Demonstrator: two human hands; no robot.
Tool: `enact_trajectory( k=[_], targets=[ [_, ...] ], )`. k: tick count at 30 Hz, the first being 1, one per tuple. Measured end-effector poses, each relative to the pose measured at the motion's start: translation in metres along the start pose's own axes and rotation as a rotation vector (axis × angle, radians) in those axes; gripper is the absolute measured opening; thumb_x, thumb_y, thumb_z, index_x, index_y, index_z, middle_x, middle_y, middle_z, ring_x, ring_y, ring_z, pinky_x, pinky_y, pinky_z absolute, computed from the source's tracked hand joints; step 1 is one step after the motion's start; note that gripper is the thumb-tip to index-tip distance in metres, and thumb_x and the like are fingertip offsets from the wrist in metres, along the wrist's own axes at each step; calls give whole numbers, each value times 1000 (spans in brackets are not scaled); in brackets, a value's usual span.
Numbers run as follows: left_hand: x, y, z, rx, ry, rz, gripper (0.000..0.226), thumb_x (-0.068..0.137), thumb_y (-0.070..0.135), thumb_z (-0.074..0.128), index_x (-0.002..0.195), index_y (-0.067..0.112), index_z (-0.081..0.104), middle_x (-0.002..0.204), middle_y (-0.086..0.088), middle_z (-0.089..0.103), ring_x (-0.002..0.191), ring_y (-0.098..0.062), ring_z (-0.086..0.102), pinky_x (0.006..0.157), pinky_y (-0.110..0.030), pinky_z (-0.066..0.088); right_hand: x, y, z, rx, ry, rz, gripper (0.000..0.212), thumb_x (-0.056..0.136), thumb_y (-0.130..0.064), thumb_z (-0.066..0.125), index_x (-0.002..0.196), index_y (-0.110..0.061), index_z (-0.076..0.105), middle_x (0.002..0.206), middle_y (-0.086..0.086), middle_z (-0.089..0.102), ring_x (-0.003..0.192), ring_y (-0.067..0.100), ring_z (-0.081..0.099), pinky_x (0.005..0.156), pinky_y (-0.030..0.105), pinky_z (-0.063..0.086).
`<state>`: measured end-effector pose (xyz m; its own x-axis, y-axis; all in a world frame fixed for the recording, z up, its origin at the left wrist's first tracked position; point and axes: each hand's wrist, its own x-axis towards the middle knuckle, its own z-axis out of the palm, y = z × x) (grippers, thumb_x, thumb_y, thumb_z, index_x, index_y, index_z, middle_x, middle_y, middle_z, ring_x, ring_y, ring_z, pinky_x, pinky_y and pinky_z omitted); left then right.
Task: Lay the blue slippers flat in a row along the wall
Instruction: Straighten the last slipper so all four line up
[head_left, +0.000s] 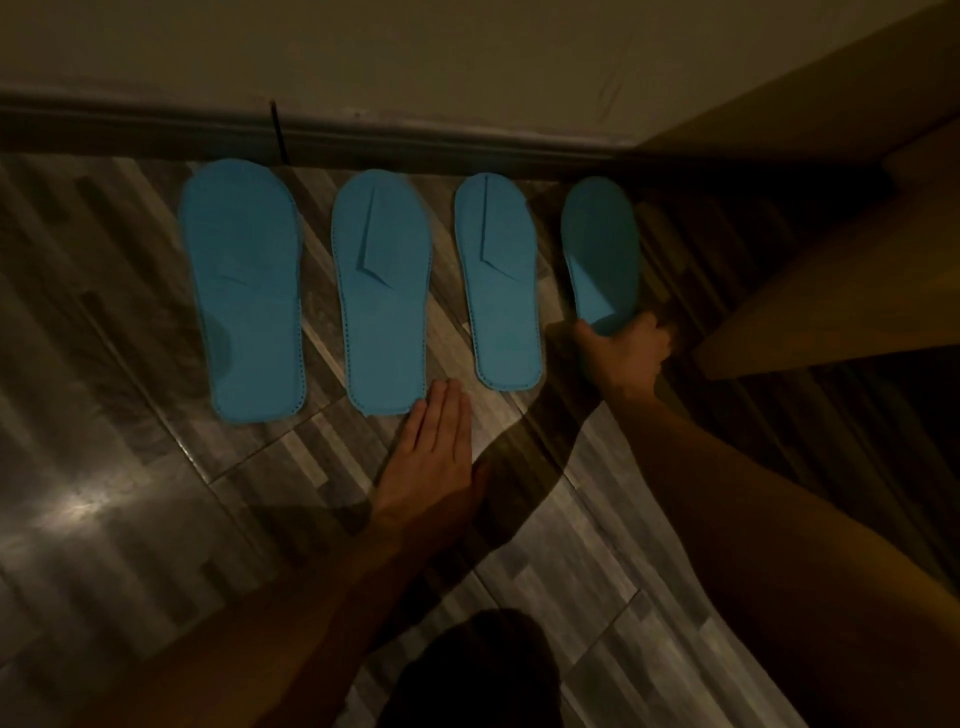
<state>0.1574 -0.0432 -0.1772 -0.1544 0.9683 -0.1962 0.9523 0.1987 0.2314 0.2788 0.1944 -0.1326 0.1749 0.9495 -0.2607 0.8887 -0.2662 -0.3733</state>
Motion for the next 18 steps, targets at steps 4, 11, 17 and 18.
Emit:
enact_trajectory(
  k=[4, 11, 17, 18],
  targets=[
    [0, 1, 1, -11, -30, -7, 78, 104, 49, 33, 159, -5, 17, 169, -26, 16, 158, -39, 14, 129, -54, 20, -11, -13, 8, 18, 4, -51, 91, 68, -56, 74, 137, -6, 40, 135, 18, 42, 129, 39, 38, 105, 55, 40],
    [1, 1, 2, 29, 3, -14, 82, 100, 51, 42, 157, -6, 25, 167, -26, 24, 157, -39, 22, 128, -52, 25, -16, -21, 20, -5, 20, -83, 90, 67, -58, 73, 134, -7, 41, 133, 17, 42, 128, 37, 37, 106, 54, 34],
    [2, 1, 6, 58, 33, -16, 82, 101, 52, 39, 157, -6, 25, 167, -26, 25, 157, -38, 23, 128, -51, 22, -15, -19, 24, -15, 53, -97, 90, 67, -61, 71, 133, -6, 43, 132, 18, 45, 126, 38, 38, 104, 54, 34],
    [2, 0, 6, 55, 28, -22, 83, 100, 53, 40, 157, -6, 26, 167, -26, 25, 157, -38, 23, 128, -51, 22, -14, -18, 25, -15, 56, -99, 90, 67, -62, 71, 132, -6, 44, 131, 18, 46, 126, 38, 38, 103, 54, 34]
  ],
)
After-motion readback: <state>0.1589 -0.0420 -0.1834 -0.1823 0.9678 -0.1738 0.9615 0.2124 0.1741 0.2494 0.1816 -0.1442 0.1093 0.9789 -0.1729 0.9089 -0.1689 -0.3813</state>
